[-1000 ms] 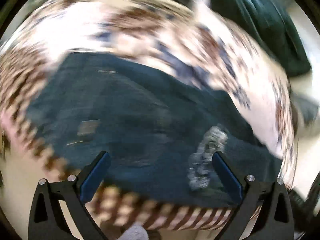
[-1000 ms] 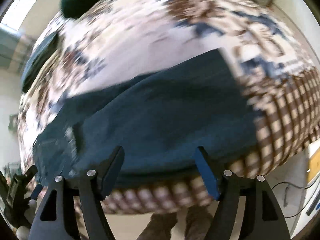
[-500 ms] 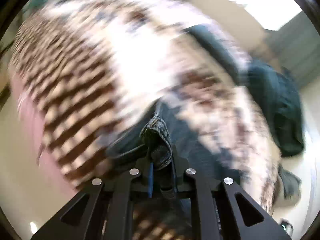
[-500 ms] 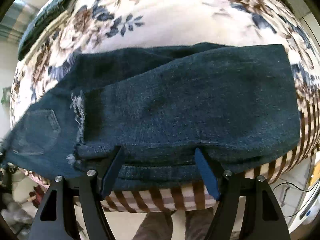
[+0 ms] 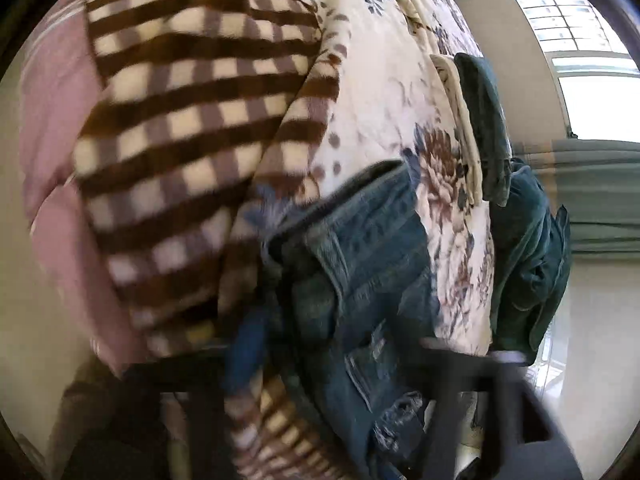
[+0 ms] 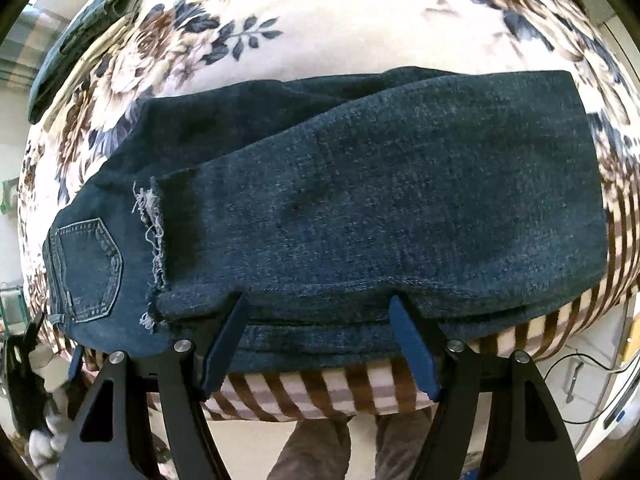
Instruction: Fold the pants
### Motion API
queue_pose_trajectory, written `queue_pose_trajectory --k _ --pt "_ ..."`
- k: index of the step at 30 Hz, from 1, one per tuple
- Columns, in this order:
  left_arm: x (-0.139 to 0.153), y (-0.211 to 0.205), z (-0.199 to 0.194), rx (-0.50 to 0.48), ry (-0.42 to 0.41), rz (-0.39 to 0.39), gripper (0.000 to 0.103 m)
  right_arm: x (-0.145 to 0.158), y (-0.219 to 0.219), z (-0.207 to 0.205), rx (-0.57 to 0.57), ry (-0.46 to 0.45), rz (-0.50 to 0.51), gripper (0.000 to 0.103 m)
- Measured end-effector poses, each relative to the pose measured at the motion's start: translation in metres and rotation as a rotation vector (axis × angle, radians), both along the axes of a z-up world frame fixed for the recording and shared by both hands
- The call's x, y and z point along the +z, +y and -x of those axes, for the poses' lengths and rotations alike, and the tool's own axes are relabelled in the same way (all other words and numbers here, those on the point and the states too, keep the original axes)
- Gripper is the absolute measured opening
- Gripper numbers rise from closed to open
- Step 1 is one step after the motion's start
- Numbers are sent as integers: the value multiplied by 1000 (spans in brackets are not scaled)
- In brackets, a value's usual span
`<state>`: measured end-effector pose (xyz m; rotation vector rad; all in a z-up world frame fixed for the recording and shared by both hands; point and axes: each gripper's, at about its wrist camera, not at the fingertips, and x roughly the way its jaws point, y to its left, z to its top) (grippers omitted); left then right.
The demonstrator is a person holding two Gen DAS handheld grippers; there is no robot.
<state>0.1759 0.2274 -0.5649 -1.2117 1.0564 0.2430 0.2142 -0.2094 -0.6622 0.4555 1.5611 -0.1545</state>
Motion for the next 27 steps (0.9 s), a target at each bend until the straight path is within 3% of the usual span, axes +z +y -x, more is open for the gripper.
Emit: queue_pose_trajectory --k 3,5,7,11,14,16,19,25,27 --pt "1 -16 2 -28 10 -15 76 0 -2 1 -18 -3 0 75" --pt "-17 -28 -8 -60 56 -33 76 1 -4 1 -25 -1 -3 75" --pt "-36 -30 -17 -58 88 -59 76 1 -5 1 -31 0 -11 75" --pt "-44 -25 -32 -23 105 -66 76 4 -8 1 -21 -12 -17 75" --pt "-37 -24 -40 7 82 -122 66 3 -8 4 -11 -20 -19 75" --pt "-29 -31 -43 9 64 -170 46 4 -9 6 -8 -31 -20 75" --pt "-6 -42 -38 -18 12 -257 31 5 -11 11 -4 -49 -34 75" --pt "45 -58 -28 -56 -74 -352 28 12 -24 21 15 -57 -70 75" --pt "44 -56 -29 -48 -84 -339 29 16 -30 23 26 -59 -75 75"
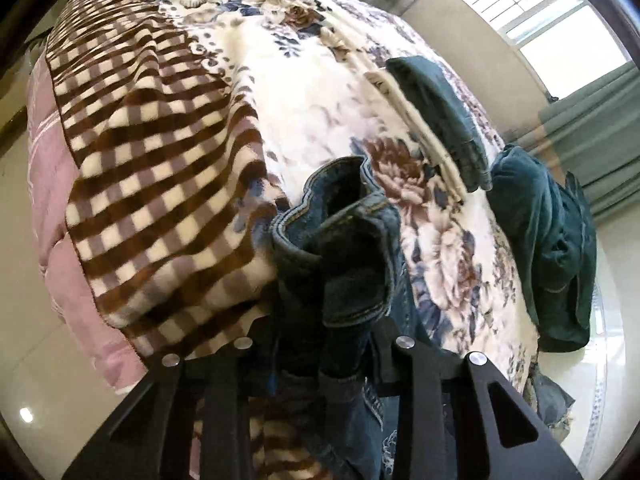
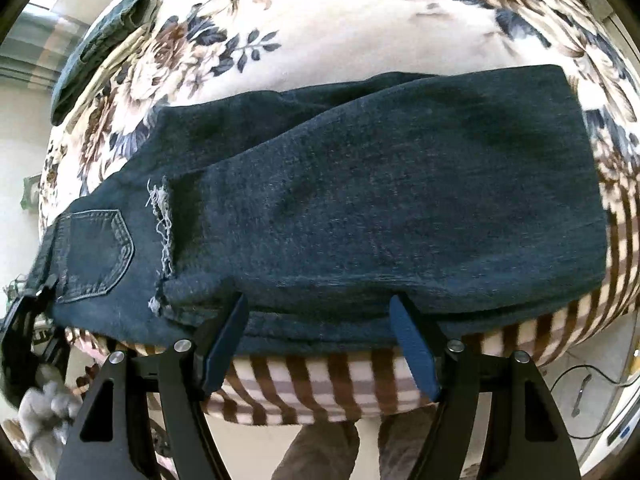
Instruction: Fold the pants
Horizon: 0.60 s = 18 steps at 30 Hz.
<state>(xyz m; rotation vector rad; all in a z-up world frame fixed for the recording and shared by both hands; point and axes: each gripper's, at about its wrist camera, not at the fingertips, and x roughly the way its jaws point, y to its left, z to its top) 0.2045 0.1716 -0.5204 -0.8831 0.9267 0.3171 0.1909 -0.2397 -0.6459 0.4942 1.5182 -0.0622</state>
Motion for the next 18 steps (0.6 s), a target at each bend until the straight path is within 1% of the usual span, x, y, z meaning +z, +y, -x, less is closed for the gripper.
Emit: queue_pose_trajectory --k 2,3,4,5,6,8,9,10,13,15,17,18 --pt "-15 10 -8 32 28 48 30 5 -5 2 16 -4 1 75" --pt "-25 14 -11 42 44 74 33 8 -8 2 22 -11 2 75" --pt "-42 24 -16 64 86 97 34 10 -11 2 28 -15 4 75" --pt "-52 28 -17 82 101 125 36 10 -13 3 31 -17 5 75" --pt "-66 35 -16 105 107 167 38 11 -16 3 31 -19 5 75" --pt "-74 41 -13 151 94 187 38 11 -22 4 31 -21 0 75" --pt "-69 40 -11 166 83 180 33 11 -24 4 32 -24 1 75" --pt "-60 36 -10 157 67 148 30 11 -25 4 31 -26 1 75" --pt "-11 7 -7 74 -6 -7 26 11 -26 3 19 -31 -10 75" --pt "11 -6 -1 50 -42 -45 25 12 -28 3 16 -34 -16 75" --pt "29 -14 5 34 -60 -71 25 13 -30 2 15 -38 -18 75" --pt "36 -16 8 25 -70 -78 23 13 -31 2 15 -39 -18 75"
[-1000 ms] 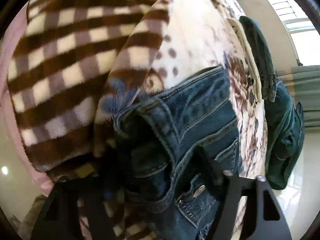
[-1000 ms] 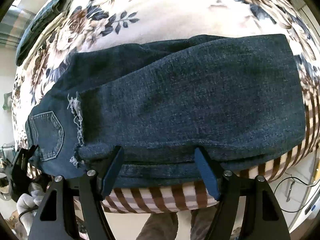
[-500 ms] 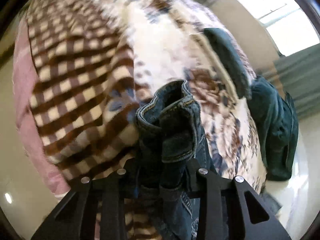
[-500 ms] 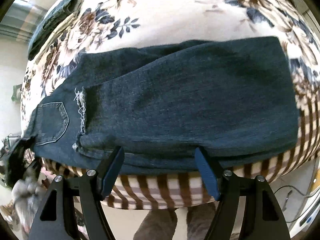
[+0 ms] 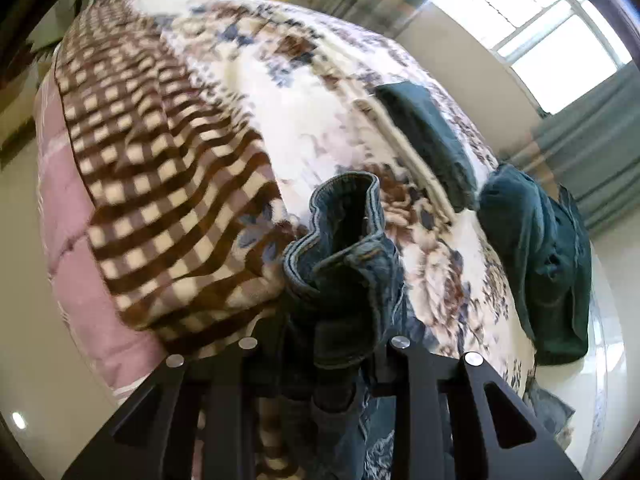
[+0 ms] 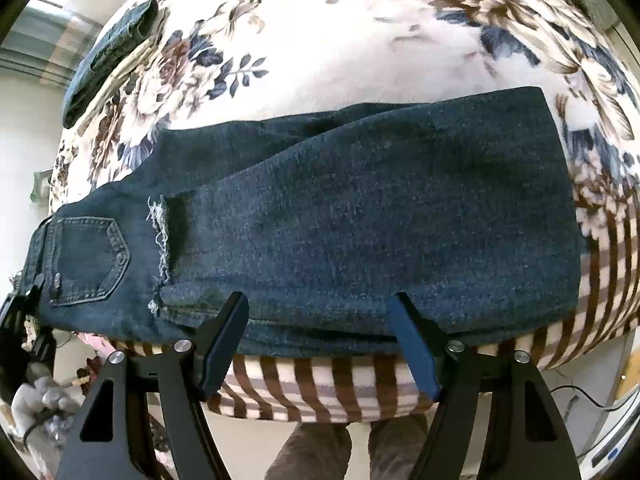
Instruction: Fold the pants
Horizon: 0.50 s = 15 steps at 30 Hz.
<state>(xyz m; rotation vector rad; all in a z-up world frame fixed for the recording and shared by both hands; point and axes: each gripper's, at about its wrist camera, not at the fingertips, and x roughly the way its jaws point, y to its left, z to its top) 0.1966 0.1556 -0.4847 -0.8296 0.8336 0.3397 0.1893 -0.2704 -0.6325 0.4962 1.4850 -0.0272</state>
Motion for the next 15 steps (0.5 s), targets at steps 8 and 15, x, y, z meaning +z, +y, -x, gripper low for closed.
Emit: queue_pose_trajectory --k 8,15 --pt "48 -36 -4 -125 -64 -113 23 8 -19 -2 -24 -22 0 75" --pt "93 -135 -11 -387 -203 -133 22 27 -72 18 -150 -41 2 75"
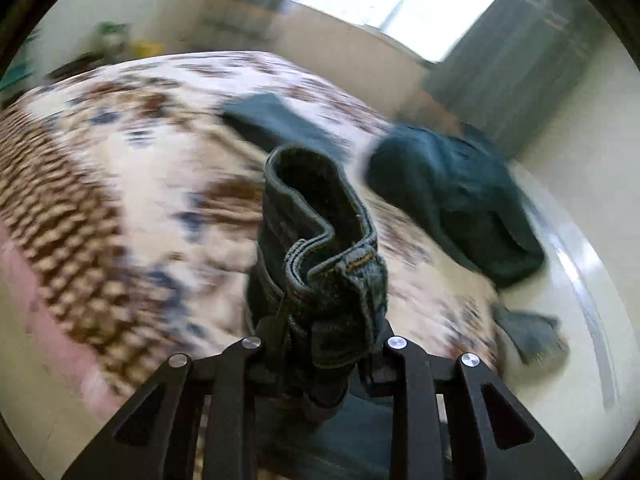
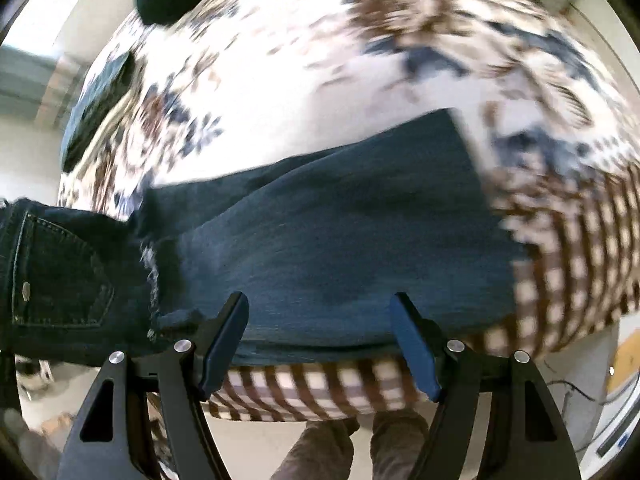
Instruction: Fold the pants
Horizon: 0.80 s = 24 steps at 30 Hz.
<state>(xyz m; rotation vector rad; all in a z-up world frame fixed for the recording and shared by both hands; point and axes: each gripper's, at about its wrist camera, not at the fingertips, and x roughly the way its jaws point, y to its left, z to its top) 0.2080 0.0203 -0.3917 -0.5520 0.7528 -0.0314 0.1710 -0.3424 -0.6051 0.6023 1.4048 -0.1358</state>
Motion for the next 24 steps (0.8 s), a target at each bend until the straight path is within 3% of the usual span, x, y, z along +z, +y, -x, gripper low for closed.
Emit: queue_pose_trajectory --k 4,7,9,11,12,13,14,16,18,21,24 --pt "-5 -89 1 -225 -9 5 22 7 -46 28 -98 10 29 75" --pt "-29 -155 6 -386 33 6 22 4 -81 49 -153 37 63 75" --pt "-54 -204 8 -523 92 -43 22 1 -101 60 -178 47 63 75" --pt "-77 -233 7 -609 168 -70 23 -2 -119 69 -207 43 48 85" --pt "-89 -246 5 -643 224 -98 26 -2 -126 72 -221 33 29 97" --pt "-99 -258 4 -671 285 -120 34 -2 -133 74 -243 12 4 103" --pt "-108 -265 4 -699 324 -122 38 -1 -136 76 -256 -6 -10 103" --pt "-117 -267 7 -744 359 -90 61 1 -143 74 -272 -50 -50 103" --pt "-113 -258 9 -743 369 -89 74 0 -139 64 -263 -95 -115 103" --pt "-96 -224 9 -696 354 -90 78 -7 -129 41 -242 -144 -233 103" --pt "-86 -182 3 -601 344 -147 79 -23 -110 17 -195 -118 -286 103"
